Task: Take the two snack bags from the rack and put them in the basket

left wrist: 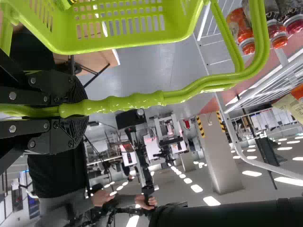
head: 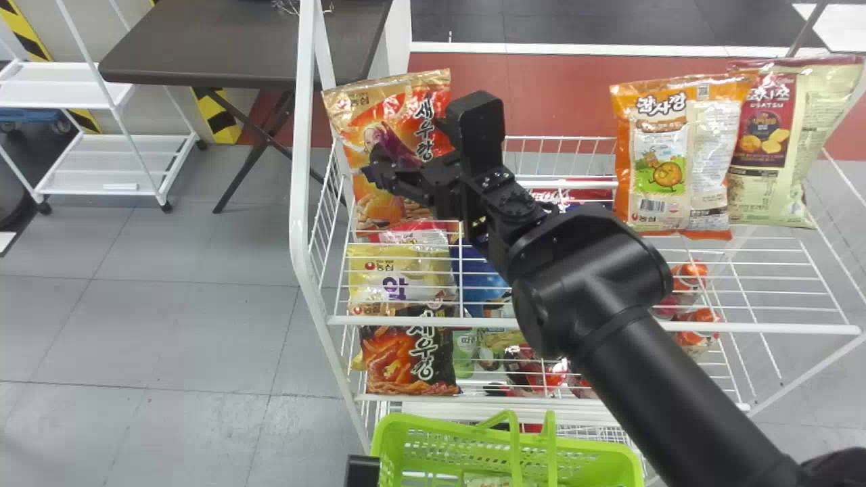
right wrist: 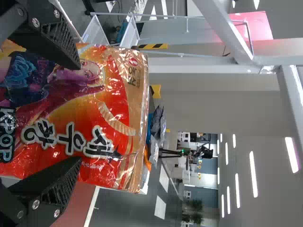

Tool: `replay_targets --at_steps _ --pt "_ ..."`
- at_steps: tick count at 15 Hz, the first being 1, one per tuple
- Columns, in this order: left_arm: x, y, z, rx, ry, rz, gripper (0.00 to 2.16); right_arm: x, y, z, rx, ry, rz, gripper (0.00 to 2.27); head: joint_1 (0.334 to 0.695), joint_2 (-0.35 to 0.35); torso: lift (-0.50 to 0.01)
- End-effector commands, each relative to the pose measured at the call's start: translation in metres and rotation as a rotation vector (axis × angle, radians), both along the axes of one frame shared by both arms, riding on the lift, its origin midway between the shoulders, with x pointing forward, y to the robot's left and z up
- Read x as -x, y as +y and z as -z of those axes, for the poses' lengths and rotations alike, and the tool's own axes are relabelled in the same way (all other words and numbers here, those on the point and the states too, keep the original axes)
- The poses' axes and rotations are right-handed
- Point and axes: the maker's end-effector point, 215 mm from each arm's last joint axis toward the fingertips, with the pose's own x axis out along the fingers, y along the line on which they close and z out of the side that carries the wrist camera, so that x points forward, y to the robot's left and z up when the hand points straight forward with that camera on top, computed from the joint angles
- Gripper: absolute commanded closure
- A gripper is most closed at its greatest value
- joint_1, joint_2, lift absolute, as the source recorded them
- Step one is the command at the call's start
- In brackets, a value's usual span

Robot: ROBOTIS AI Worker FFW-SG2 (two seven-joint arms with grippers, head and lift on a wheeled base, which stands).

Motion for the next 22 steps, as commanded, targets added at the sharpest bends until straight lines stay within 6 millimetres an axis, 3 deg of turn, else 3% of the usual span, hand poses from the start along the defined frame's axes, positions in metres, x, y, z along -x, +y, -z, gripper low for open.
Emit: replay_targets --at_steps 1,2,3,5,8,12,14,15,18,22 --pt "-0.002 -0.001 0.002 -0.004 -0.001 0.001 2.14 -0.007 -0.005 0.010 0.004 0.058 -0.002 1.18 0.695 0.020 -0.011" --pt "-0.002 -0.002 0.003 -0.006 0.001 0.002 2.14 -0.005 -0.008 0.021 0.011 0.097 0.005 2.01 0.695 0.018 -0.011" --pt "-0.003 -0.002 0.003 -0.008 -0.001 0.003 2.14 -0.002 -0.007 0.025 0.002 0.114 0.006 2.25 0.695 0.014 -0.011" --pt "-0.004 -0.004 0.002 -0.006 -0.004 0.005 2.14 0.009 -0.004 0.034 0.009 0.142 0.001 2.25 0.695 0.006 -0.011" --pt "-0.005 -0.003 0.002 -0.005 -0.006 0.006 2.12 0.024 0.004 0.022 -0.015 0.125 -0.001 2.25 0.695 0.007 -0.011" --pt "-0.004 -0.004 0.001 -0.006 -0.004 0.010 2.12 0.041 0.010 -0.013 -0.059 0.065 0.010 2.25 0.695 0.020 -0.011" --pt "-0.001 -0.004 -0.001 -0.005 0.005 0.018 2.12 0.058 0.003 -0.030 -0.087 0.060 0.031 2.25 0.695 0.023 -0.011" --pt "0.000 -0.003 0.000 -0.009 0.011 0.021 2.12 0.063 -0.022 -0.024 -0.079 0.071 0.071 2.25 0.695 0.024 -0.011" --pt "-0.001 -0.004 -0.001 -0.010 0.007 0.020 2.12 0.104 -0.098 -0.031 -0.076 0.077 0.133 2.25 0.695 -0.026 -0.011" --pt "-0.007 -0.005 0.000 -0.015 0.000 0.020 2.12 0.176 -0.187 -0.030 -0.085 0.107 0.220 2.25 0.695 -0.214 -0.011"
